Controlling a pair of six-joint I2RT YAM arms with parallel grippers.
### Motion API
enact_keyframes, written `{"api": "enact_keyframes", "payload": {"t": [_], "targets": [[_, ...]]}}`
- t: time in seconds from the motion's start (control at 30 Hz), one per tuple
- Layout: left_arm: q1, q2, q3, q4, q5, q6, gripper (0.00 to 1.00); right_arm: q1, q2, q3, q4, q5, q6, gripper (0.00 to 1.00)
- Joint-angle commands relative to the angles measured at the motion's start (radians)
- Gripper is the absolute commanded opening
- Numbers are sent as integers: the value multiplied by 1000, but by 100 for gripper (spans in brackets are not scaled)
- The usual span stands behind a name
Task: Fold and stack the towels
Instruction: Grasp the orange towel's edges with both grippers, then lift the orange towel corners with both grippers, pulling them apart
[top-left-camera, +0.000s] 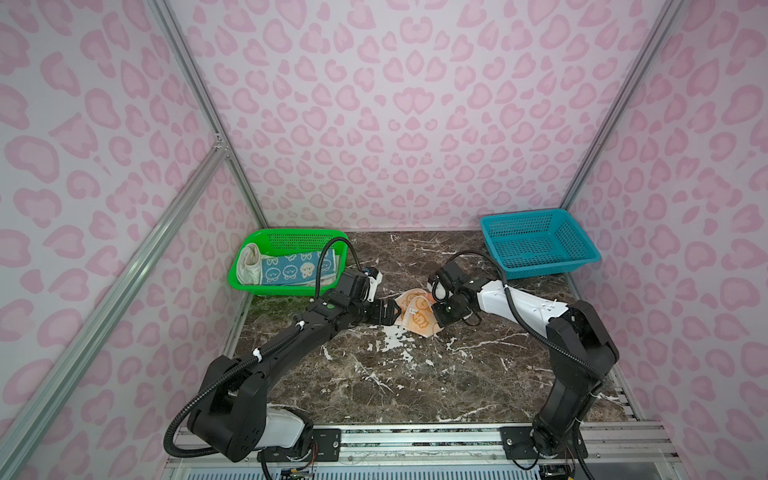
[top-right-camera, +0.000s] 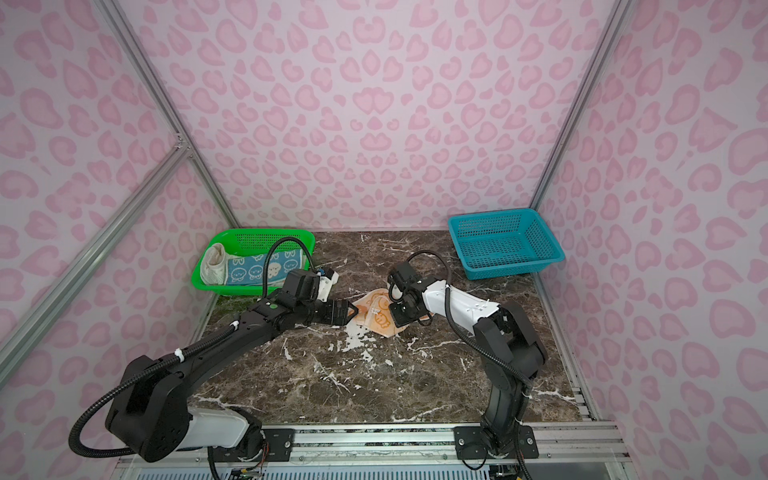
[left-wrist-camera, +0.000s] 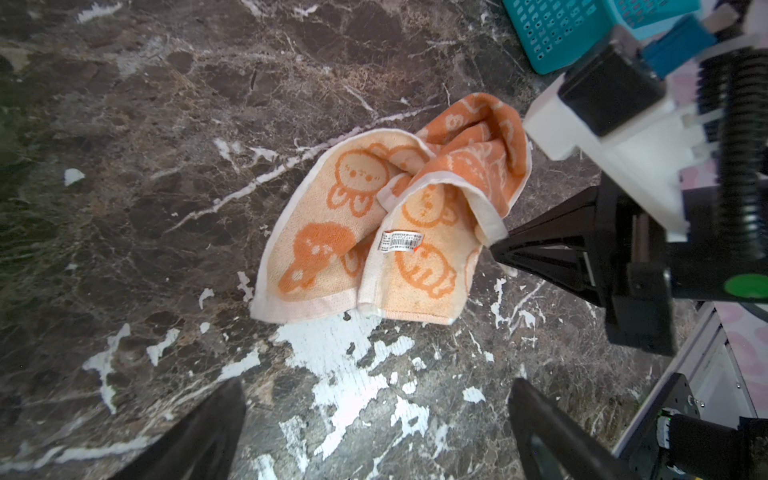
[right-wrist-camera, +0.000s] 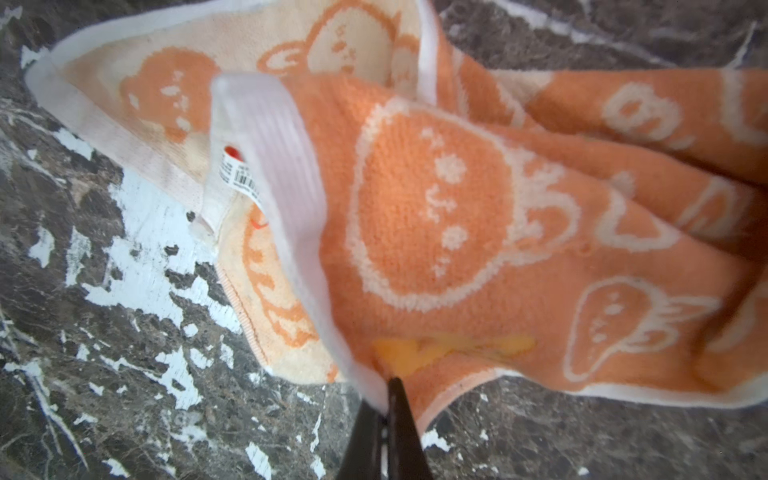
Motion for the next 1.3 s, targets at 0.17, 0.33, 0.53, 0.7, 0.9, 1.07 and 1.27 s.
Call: {"api": "enact_keyframes", "payload": {"t": [0.17, 0.33, 0.53, 0.7, 0.9, 1.07, 1.27], "targets": [[-1, 13, -12, 29, 15, -13, 100, -16, 41, 61, -66, -51, 7, 0], [-1, 43, 10, 10, 22, 9, 100, -28, -24, 67, -36, -81, 29, 0], [-3, 100, 33, 43, 115, 19, 100, -42, -111, 122, -89, -98, -8, 0], [-13, 134, 43, 60, 159, 40, 100, -90, -163, 123, -96, -138, -33, 0], [-41, 190, 71, 70, 217, 79, 99, -116, -177, 124, -116, -140, -53, 0], [-86, 251, 76, 102, 214, 93, 98, -122, -181, 113, -108, -146, -51, 0], [-87, 303, 92, 121, 196, 89, 95, -129, -193, 101, -108, -148, -53, 0]]}}
